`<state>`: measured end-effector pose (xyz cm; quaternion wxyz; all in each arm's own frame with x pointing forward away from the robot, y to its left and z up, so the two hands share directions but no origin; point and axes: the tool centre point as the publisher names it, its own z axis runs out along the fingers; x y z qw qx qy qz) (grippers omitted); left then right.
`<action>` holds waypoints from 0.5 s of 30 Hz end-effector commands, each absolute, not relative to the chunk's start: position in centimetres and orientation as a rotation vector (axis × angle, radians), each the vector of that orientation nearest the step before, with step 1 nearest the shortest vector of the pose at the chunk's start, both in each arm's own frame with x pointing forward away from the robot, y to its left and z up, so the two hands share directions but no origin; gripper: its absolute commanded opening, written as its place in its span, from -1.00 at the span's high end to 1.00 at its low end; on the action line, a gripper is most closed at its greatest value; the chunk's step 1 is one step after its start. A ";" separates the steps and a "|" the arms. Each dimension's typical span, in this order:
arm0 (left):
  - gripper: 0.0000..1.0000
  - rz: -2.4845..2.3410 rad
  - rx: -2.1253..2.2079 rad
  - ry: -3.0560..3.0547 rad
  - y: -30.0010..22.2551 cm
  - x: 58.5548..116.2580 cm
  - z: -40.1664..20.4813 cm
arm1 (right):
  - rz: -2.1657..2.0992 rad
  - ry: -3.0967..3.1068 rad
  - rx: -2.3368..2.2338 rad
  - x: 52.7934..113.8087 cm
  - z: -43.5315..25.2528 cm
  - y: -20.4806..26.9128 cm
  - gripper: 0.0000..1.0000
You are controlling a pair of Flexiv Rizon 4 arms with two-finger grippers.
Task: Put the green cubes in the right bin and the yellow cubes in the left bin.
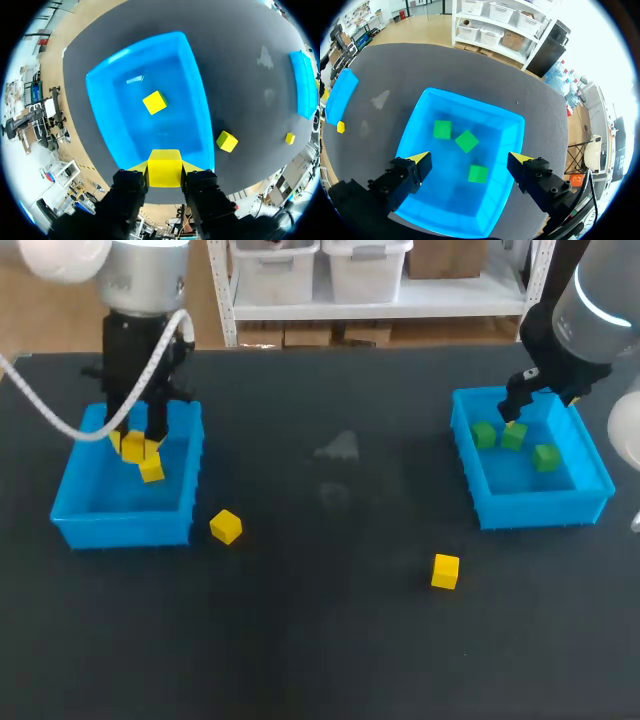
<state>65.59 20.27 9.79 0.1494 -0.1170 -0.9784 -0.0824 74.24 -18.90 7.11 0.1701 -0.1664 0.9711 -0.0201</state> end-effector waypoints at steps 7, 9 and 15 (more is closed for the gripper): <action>-1.00 -0.152 -0.478 -3.287 19.5 65.9 10.3 | -0.060 2.754 -0.470 74.1 7.1 -18.9 -1.00; -1.00 -0.128 -0.507 -3.297 18.9 66.2 10.8 | -0.060 2.754 -0.470 74.1 7.1 -18.9 -1.00; -1.00 -0.084 -0.624 -3.294 15.9 66.3 11.9 | -0.060 2.754 -0.470 74.1 7.1 -18.9 -1.00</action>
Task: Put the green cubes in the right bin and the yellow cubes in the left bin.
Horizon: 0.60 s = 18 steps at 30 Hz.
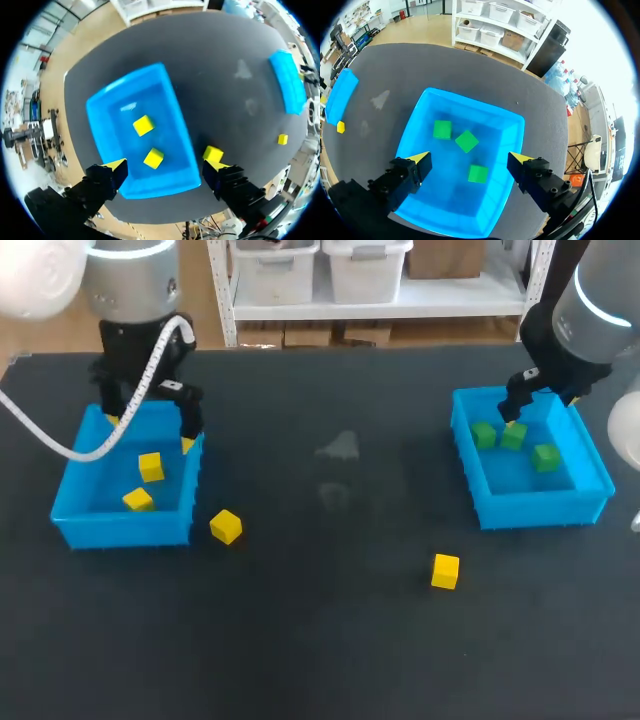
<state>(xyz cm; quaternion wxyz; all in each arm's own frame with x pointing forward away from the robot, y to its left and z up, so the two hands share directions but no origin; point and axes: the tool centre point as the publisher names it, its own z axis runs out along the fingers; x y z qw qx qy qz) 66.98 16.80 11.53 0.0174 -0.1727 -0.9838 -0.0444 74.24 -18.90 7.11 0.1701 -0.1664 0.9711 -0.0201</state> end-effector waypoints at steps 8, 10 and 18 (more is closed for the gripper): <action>-1.00 0.017 -0.941 -3.226 11.1 65.4 12.7 | -0.060 2.754 -0.470 74.1 7.1 -18.9 -1.00; -1.00 0.047 -1.014 -3.196 10.2 65.2 12.6 | -0.060 2.754 -0.470 74.1 7.1 -18.9 -1.00; -1.00 0.079 -1.275 -3.024 9.1 64.9 11.1 | -0.060 2.754 -0.470 74.1 7.1 -18.9 -1.00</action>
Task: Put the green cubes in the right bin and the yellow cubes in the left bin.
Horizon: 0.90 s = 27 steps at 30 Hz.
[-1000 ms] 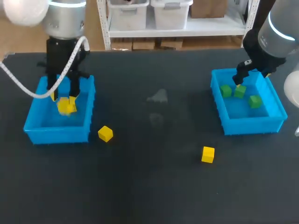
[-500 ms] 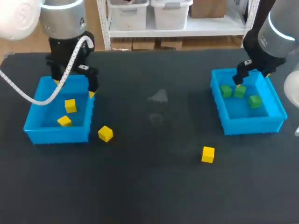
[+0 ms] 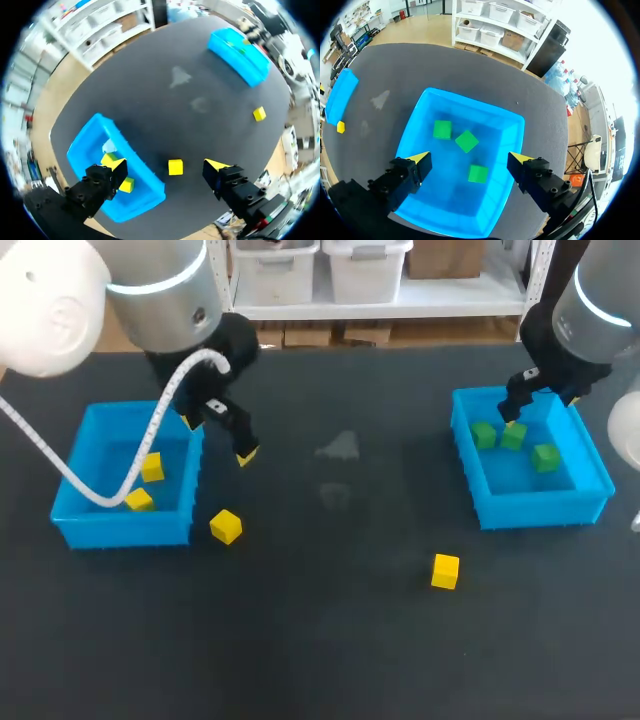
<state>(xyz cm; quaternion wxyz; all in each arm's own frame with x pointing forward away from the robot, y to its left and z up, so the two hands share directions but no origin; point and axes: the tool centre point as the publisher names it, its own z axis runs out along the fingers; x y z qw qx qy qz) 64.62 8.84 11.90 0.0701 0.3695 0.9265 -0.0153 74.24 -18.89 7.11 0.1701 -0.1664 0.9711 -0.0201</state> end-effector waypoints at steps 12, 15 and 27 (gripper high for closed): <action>-1.00 -0.092 1.322 2.798 7.6 64.6 8.1 | -0.060 2.754 -0.470 74.1 7.1 -18.9 -1.00; -1.00 -0.087 1.333 2.806 7.2 64.6 7.5 | -0.060 2.754 -0.470 74.1 7.1 -18.9 -1.00; -1.00 -0.109 1.400 2.810 6.4 62.8 5.9 | -0.060 2.754 -0.470 74.1 7.1 -18.9 -1.00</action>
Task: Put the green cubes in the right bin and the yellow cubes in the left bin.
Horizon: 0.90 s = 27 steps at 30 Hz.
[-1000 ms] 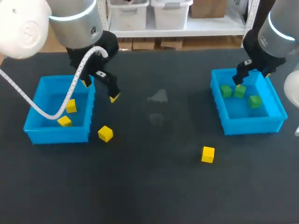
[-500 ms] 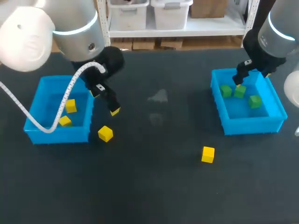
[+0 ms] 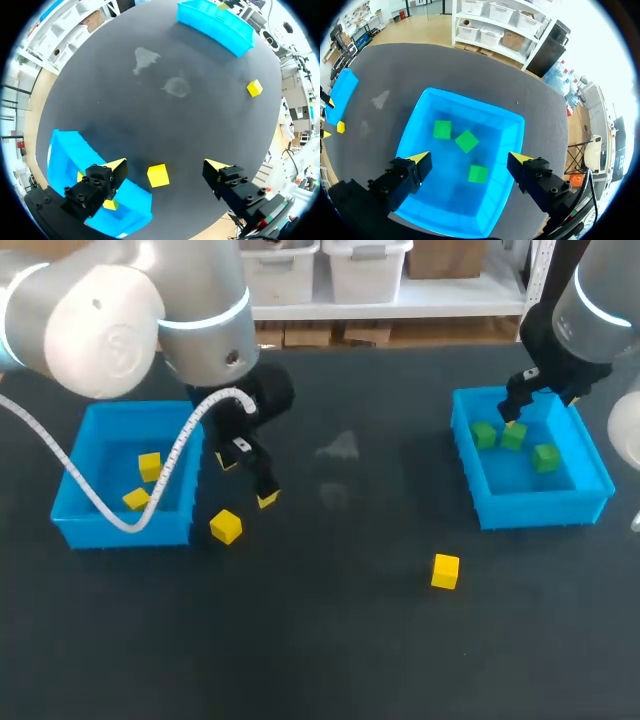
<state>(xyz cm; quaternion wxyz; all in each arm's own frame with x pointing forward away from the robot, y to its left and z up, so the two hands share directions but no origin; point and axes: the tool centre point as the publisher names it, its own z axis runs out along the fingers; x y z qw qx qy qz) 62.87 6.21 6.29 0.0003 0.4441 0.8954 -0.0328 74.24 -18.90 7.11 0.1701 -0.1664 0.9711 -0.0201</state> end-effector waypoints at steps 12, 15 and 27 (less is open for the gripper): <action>-1.00 -0.098 1.365 2.824 8.2 61.9 4.1 | -0.060 2.754 -0.470 74.1 7.1 -18.9 -1.00; -1.00 -0.095 1.372 2.826 8.3 61.7 3.7 | -0.060 2.754 -0.470 74.1 7.1 -18.9 -1.00; -1.00 -0.084 1.350 2.843 8.5 61.5 2.5 | -0.060 2.754 -0.470 74.1 7.1 -18.9 -1.00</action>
